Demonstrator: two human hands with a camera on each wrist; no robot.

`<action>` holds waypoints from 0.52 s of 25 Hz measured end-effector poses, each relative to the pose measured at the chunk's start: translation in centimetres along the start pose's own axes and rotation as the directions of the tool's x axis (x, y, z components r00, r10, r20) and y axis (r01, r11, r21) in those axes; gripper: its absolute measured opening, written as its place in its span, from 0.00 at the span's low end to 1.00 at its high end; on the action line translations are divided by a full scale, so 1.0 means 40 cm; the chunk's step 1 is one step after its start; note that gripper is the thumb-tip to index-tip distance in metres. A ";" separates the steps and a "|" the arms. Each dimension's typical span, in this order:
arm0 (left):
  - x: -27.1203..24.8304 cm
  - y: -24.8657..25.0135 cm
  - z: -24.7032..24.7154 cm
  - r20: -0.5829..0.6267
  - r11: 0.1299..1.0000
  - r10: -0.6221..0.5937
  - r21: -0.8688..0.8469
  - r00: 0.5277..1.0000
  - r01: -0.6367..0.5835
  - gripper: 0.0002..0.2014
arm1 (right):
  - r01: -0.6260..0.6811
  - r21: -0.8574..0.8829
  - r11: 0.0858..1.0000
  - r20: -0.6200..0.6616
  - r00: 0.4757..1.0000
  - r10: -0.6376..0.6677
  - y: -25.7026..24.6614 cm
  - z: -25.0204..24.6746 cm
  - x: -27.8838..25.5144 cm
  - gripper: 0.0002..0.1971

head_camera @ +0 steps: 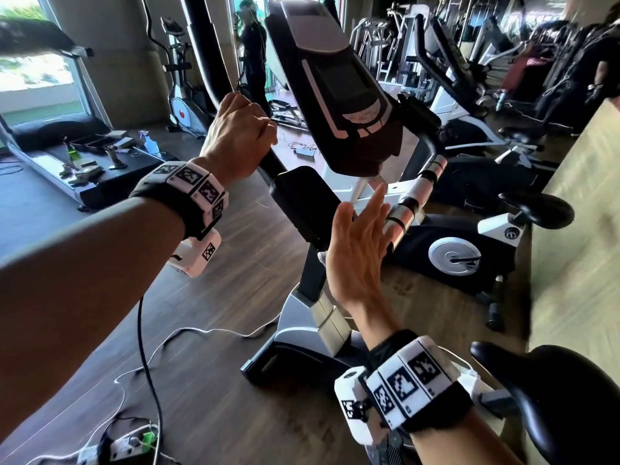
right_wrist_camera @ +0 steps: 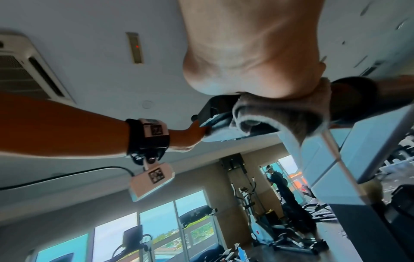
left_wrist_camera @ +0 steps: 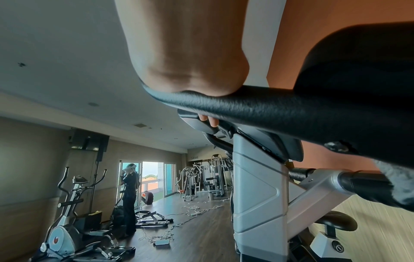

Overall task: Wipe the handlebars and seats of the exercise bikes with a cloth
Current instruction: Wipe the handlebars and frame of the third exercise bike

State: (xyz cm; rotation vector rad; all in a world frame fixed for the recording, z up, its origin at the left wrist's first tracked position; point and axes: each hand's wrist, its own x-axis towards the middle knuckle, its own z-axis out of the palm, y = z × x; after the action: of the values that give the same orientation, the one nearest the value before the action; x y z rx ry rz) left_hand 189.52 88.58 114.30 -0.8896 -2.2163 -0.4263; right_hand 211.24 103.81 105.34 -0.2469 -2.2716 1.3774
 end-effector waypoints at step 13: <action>-0.010 0.018 -0.001 -0.016 0.998 -0.026 0.056 1.000 0.027 0.27 | 0.136 -0.244 0.960 0.057 0.990 -0.126 0.038 0.002 -0.019 0.55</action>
State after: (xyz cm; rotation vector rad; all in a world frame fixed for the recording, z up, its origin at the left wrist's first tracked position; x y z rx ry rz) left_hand 190.24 88.87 114.09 -0.8251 -2.2172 -0.3803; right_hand 211.75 104.17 103.77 -0.1459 -2.4461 1.0420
